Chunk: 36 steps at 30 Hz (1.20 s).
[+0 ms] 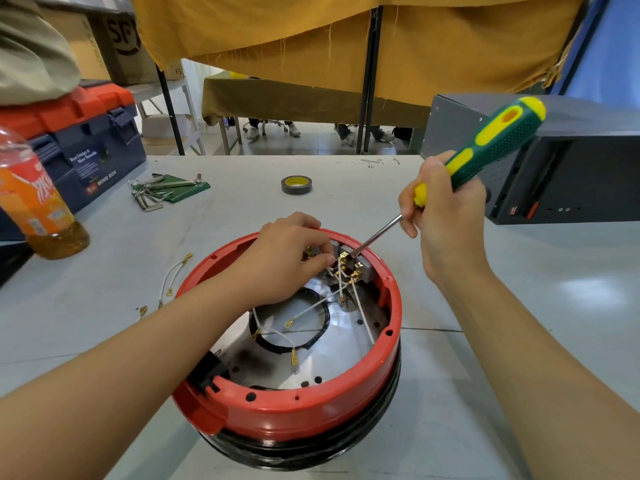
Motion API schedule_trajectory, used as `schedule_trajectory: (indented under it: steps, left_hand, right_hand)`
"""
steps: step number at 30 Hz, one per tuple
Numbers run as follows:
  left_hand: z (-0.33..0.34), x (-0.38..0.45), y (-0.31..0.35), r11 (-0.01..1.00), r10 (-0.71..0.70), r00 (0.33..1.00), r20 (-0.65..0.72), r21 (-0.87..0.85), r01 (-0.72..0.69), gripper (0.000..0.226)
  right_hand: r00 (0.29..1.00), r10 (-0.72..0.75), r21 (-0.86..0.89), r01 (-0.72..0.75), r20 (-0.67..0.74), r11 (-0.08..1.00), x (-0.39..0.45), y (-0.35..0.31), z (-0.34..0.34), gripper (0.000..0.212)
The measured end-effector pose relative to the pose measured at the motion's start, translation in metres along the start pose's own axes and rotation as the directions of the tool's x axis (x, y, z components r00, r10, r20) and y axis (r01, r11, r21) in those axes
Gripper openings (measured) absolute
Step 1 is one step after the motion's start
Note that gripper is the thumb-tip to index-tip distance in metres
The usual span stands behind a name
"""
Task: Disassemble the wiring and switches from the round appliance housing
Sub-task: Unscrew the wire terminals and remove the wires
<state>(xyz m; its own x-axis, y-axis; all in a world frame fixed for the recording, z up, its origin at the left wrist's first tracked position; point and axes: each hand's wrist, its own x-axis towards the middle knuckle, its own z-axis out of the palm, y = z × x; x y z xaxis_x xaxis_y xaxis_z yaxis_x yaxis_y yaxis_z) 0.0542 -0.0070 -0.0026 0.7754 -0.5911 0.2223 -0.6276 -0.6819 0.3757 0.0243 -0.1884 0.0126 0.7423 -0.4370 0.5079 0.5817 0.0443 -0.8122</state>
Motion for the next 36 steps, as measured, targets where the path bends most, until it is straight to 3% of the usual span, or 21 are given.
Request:
schedule_trajectory:
  steps: [8,24,36]
  left_hand:
    - [0.000,0.000,0.000,1.000,0.007,1.000,-0.003,-0.004,-0.007,0.012]
    - [0.001,0.001,0.000,1.000,0.021,1.000,-0.006,0.004,-0.021,0.012]
    - [0.001,0.000,0.000,1.000,0.023,1.000,-0.007,0.003,-0.023,0.010]
  right_hand:
    - [0.999,-0.054,0.010,0.054,-0.005,0.998,0.000,-0.004,-0.003,0.025]
    - [0.954,-0.193,-0.132,0.227,0.228,0.965,-0.012,-0.015,0.018,0.028]
    - [0.997,0.063,0.005,-0.063,-0.037,0.998,0.010,0.000,0.009,0.026]
